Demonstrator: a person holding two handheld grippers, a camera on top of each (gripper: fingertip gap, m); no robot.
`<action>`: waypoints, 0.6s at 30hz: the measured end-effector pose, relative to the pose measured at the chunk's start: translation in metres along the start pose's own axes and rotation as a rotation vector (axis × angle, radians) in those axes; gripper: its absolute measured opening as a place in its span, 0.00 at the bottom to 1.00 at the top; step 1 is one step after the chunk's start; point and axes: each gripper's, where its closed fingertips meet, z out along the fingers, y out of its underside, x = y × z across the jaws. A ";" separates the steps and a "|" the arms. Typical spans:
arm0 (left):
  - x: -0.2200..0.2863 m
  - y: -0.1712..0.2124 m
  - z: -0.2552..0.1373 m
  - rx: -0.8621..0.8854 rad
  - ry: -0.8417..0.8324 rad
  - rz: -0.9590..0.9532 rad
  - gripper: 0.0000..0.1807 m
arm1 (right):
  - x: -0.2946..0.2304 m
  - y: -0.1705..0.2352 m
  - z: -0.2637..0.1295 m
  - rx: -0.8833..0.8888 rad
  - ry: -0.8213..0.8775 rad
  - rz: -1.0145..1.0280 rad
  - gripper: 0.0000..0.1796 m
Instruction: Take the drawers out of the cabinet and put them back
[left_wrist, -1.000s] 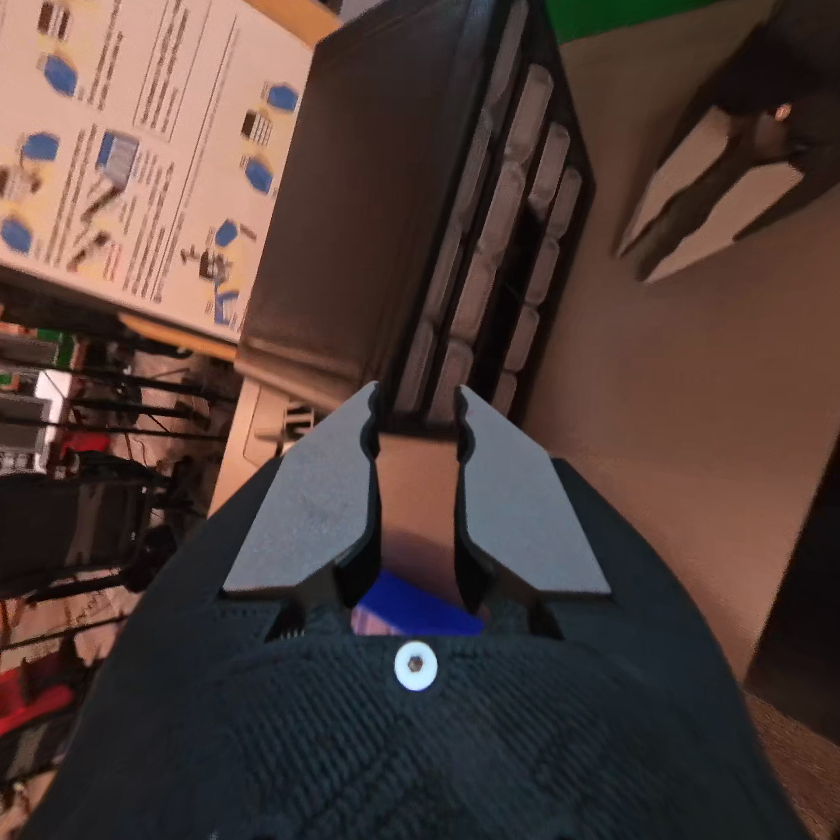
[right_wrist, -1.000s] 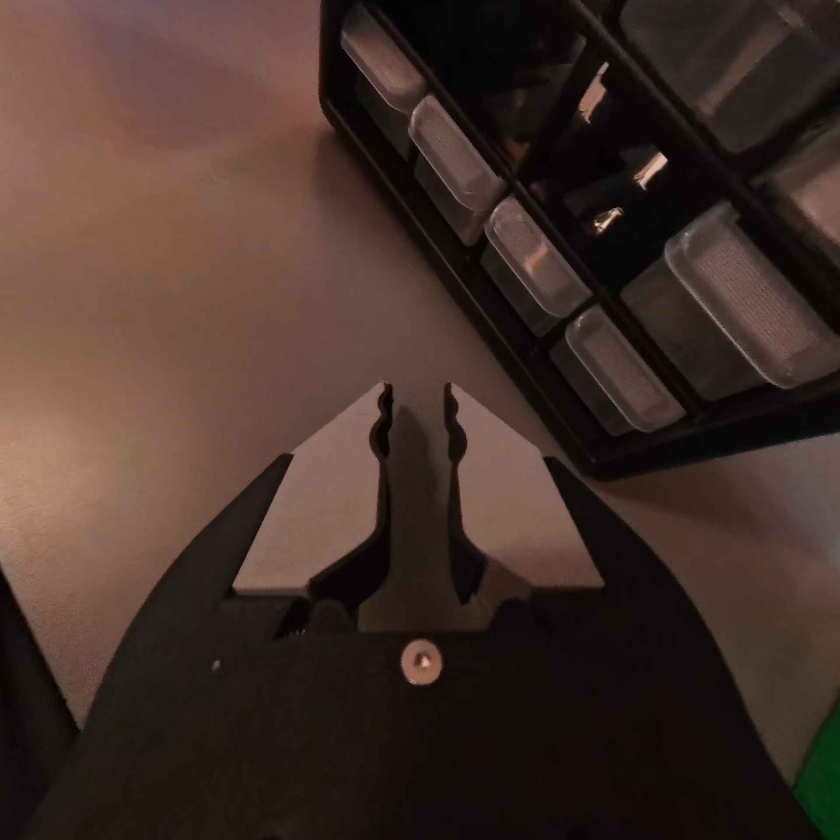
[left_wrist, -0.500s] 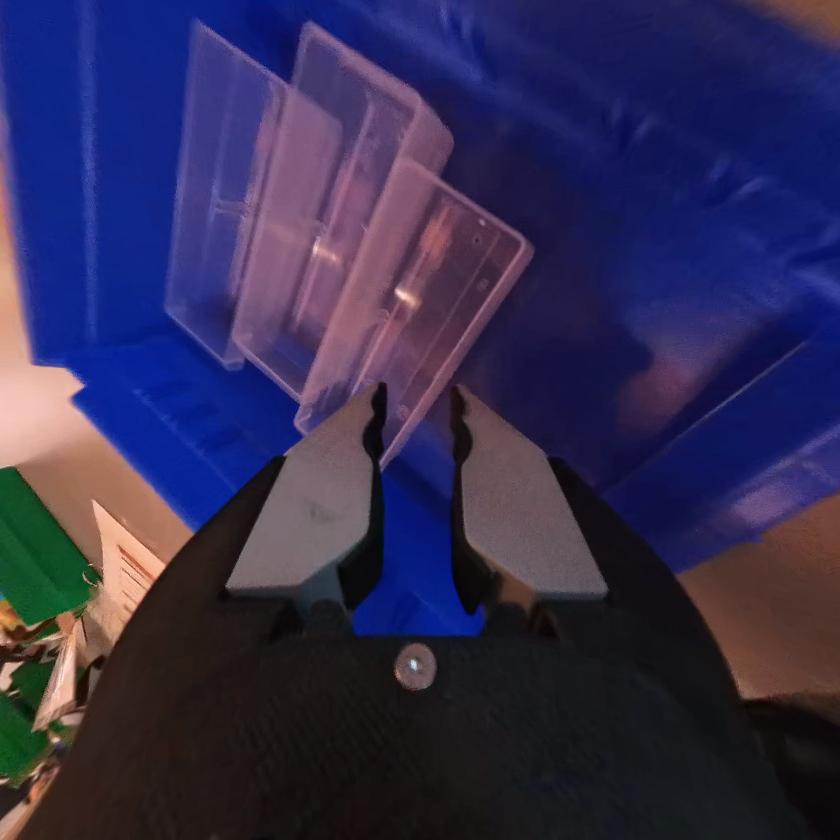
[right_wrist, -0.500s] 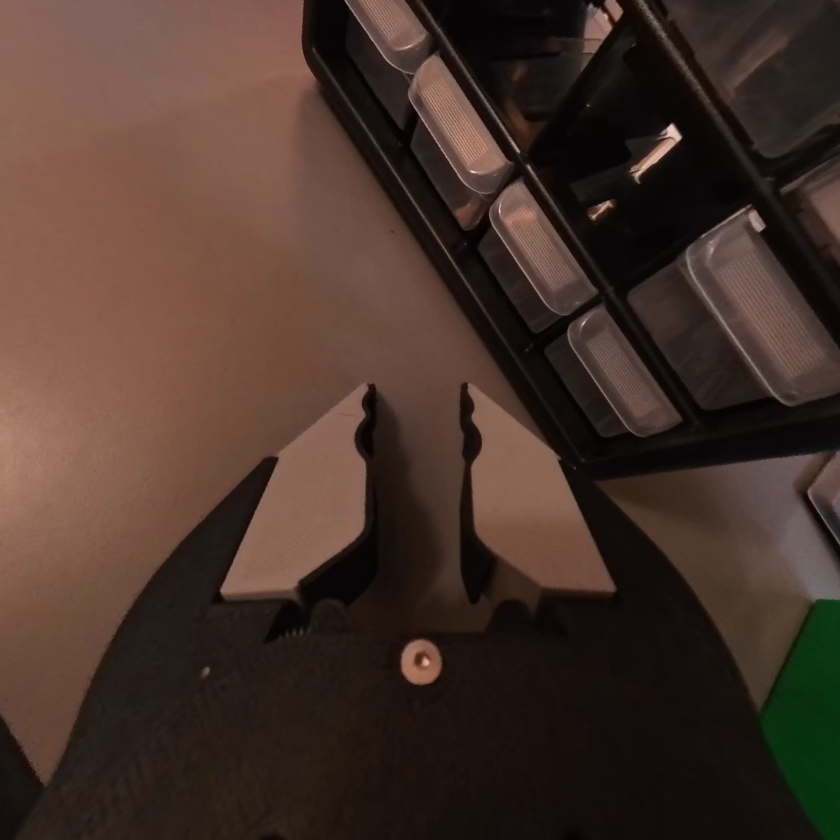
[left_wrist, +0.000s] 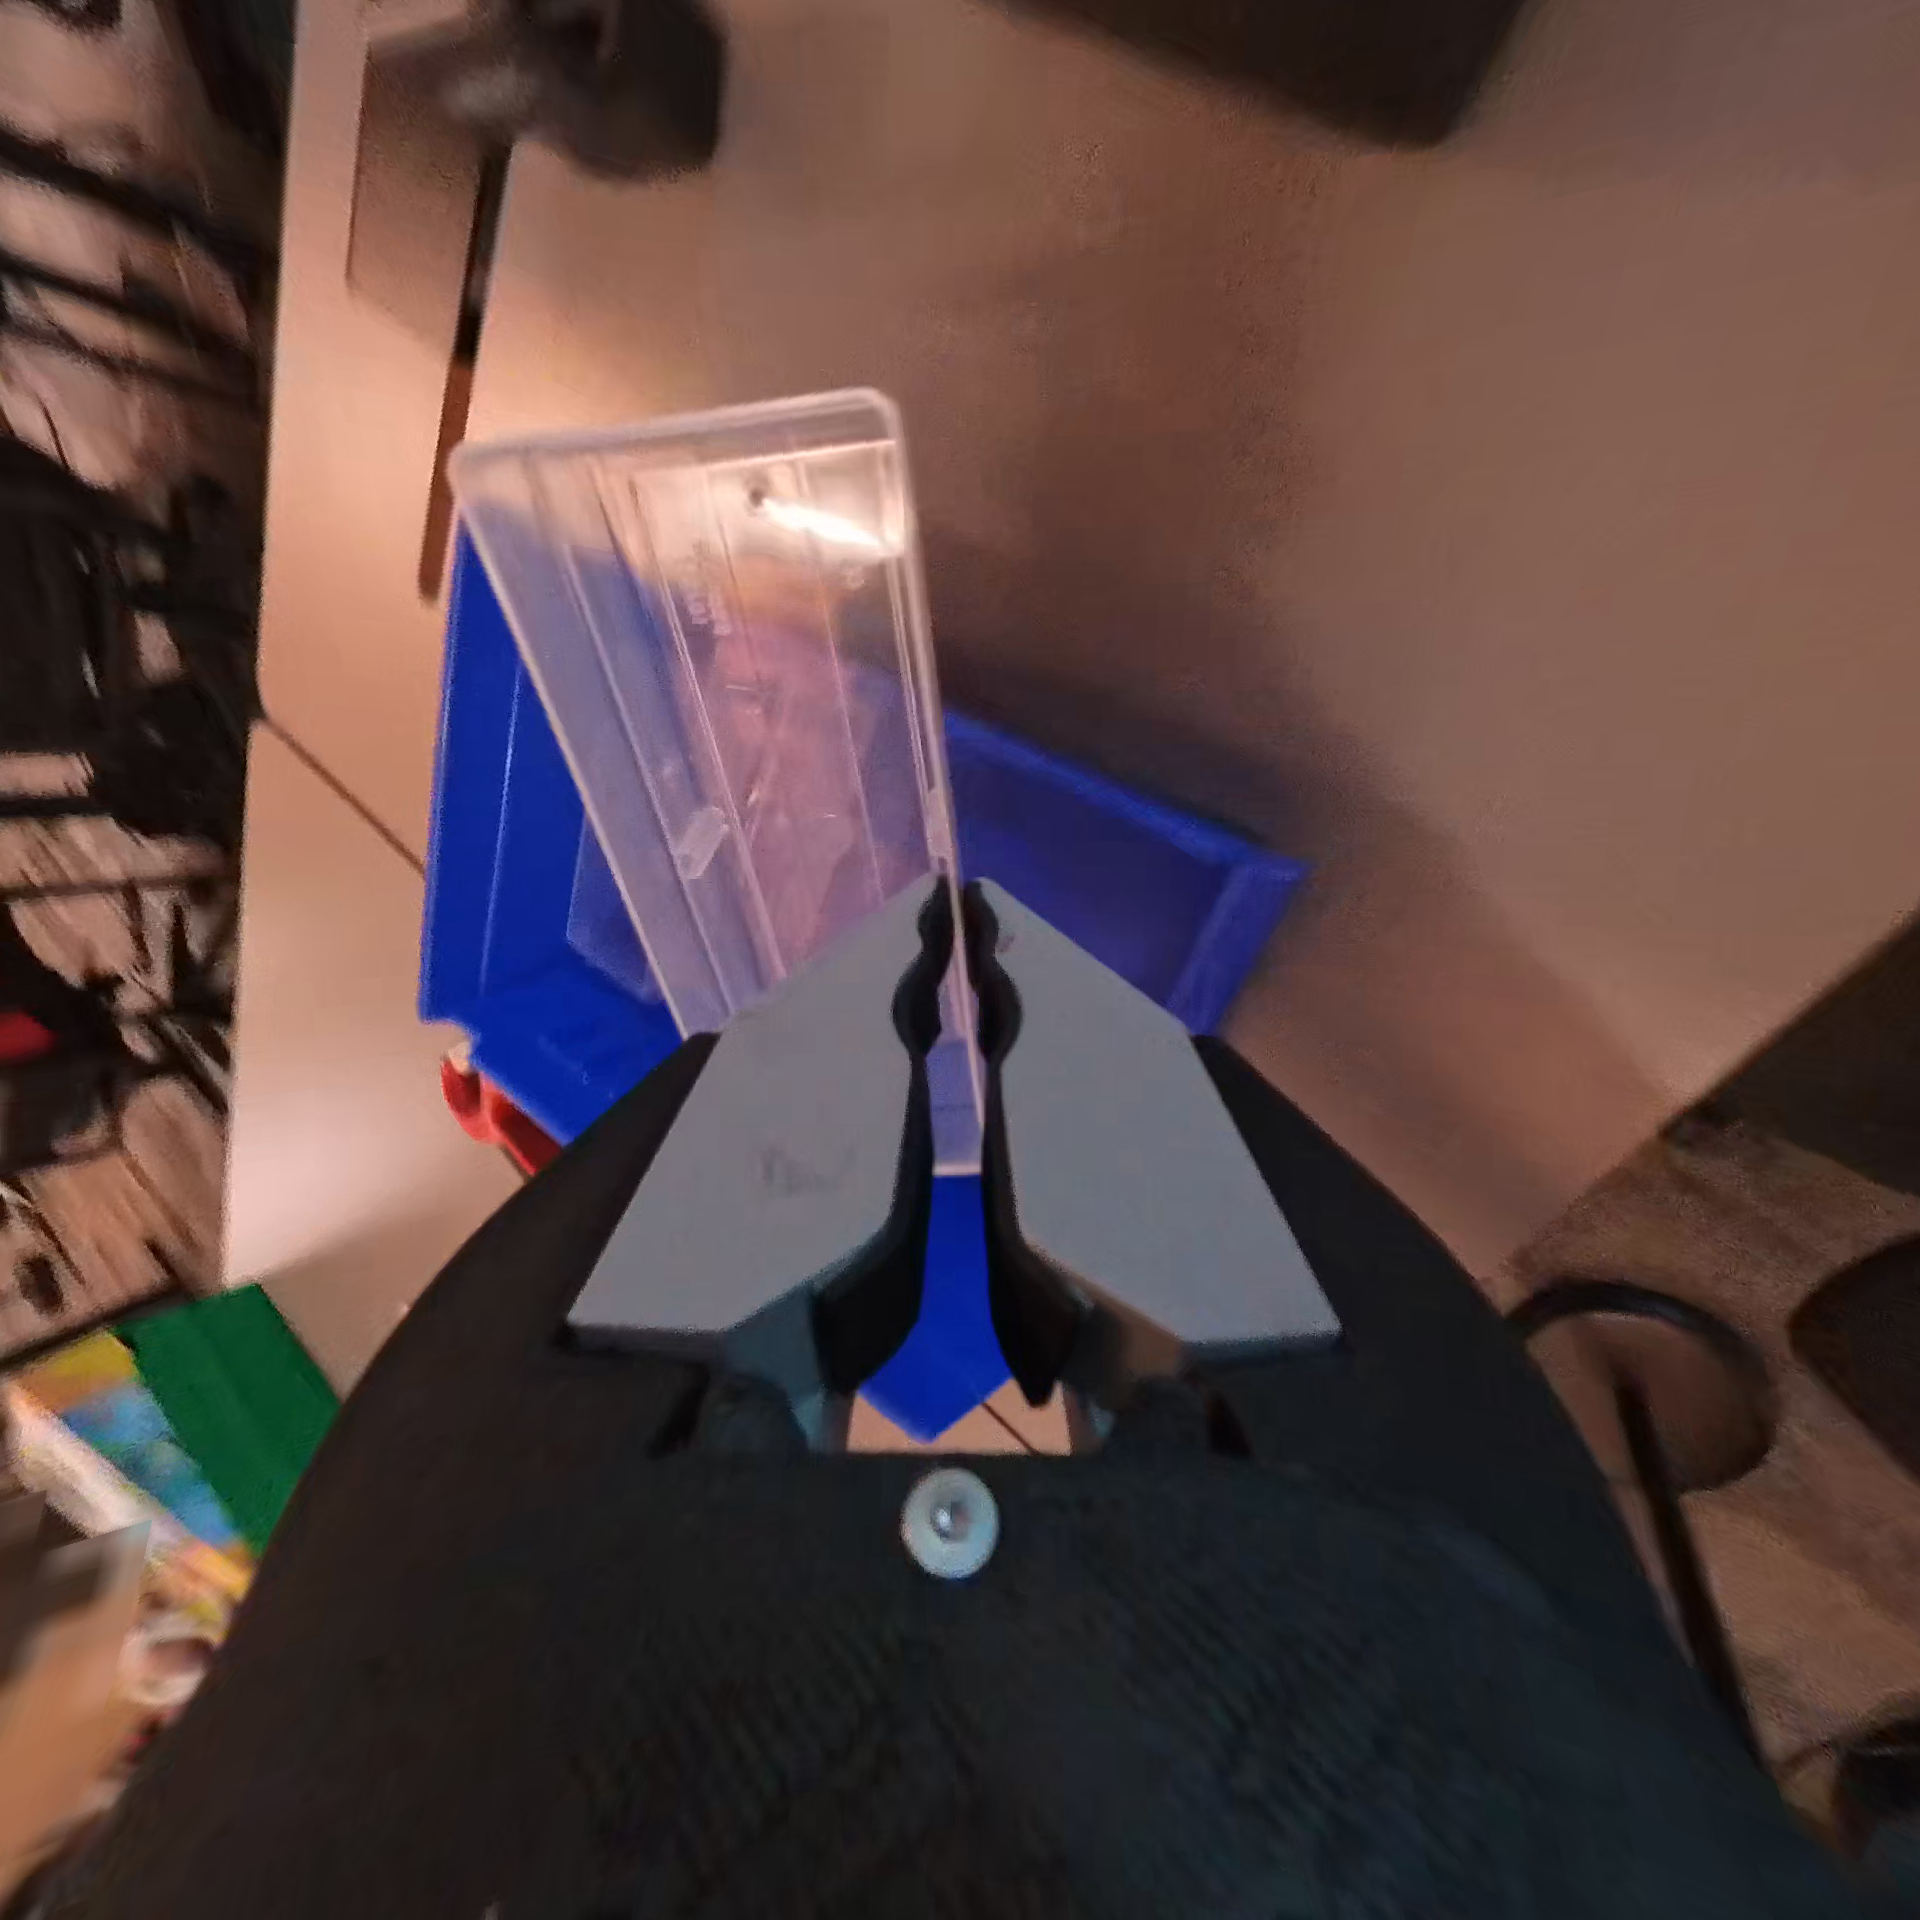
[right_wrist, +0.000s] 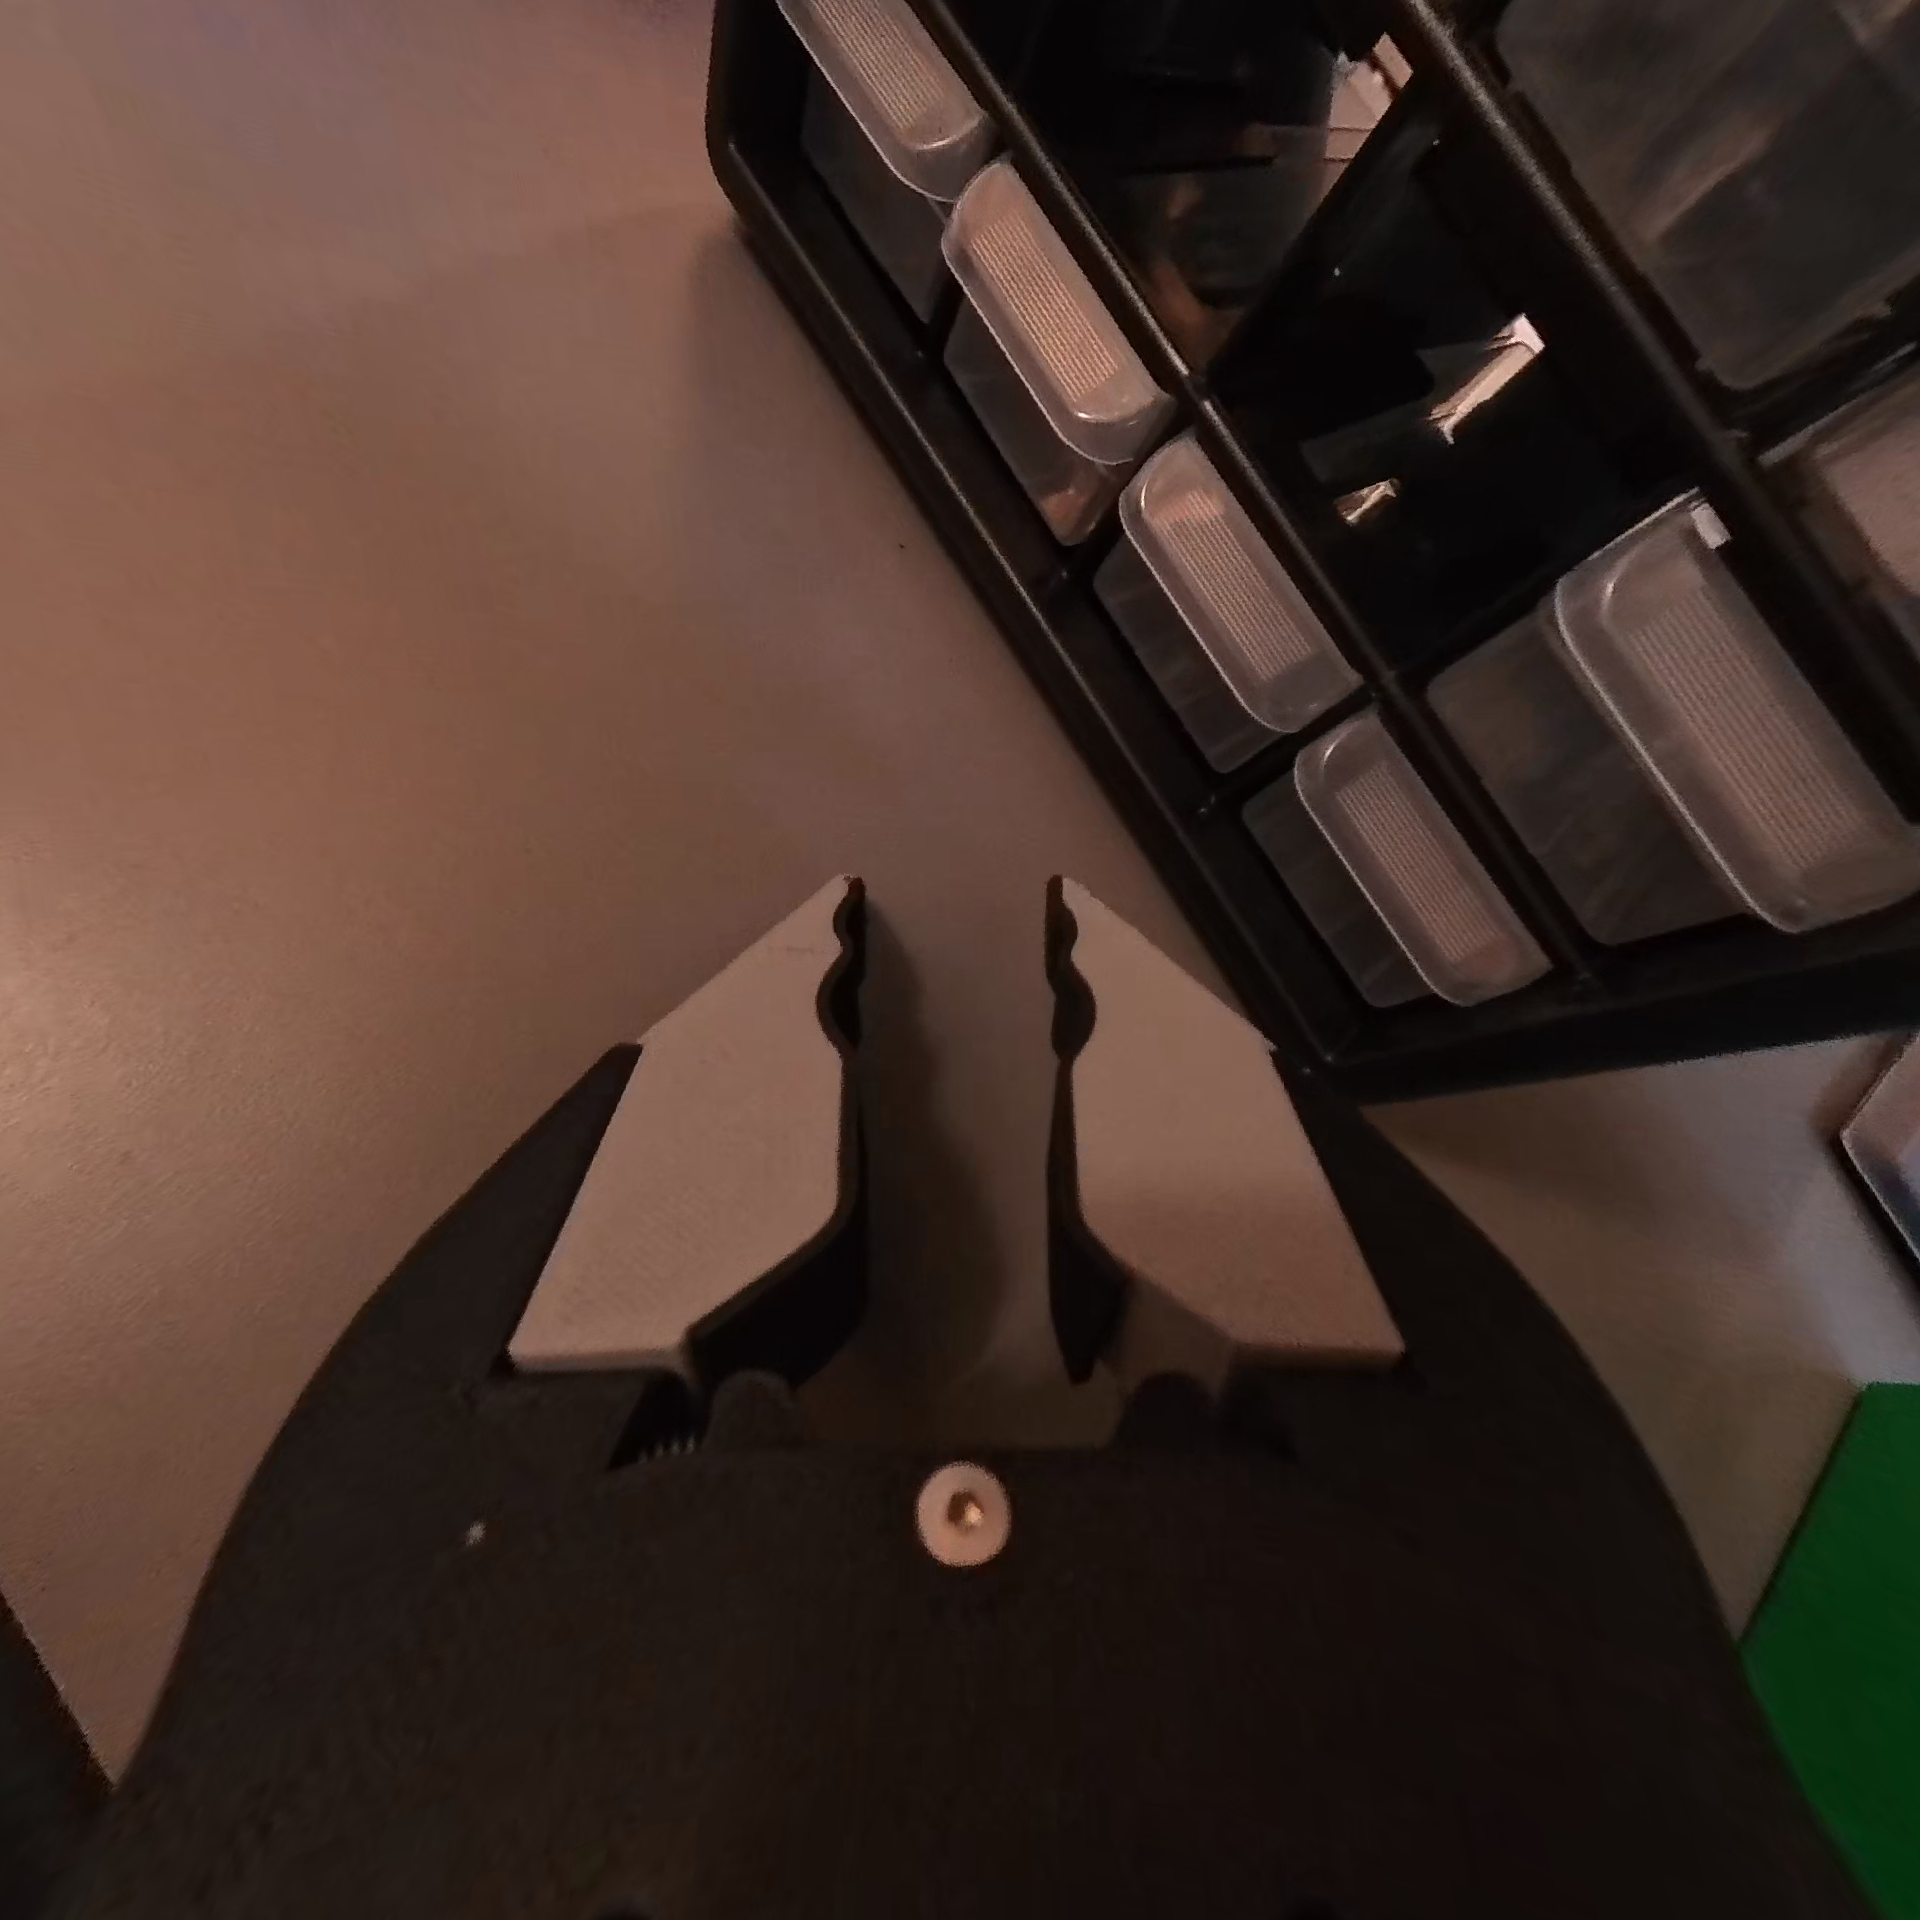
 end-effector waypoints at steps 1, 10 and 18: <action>0.020 -0.013 -0.007 0.007 0.003 0.069 0.00 | 0.001 -0.001 -0.001 0.010 0.000 0.005 0.18; 0.200 -0.133 0.031 0.151 0.206 0.305 0.00 | 0.011 -0.015 -0.015 0.138 0.016 0.070 0.18; 0.240 -0.203 0.050 0.365 0.316 0.061 0.13 | 0.025 -0.004 -0.013 0.084 0.078 0.108 0.19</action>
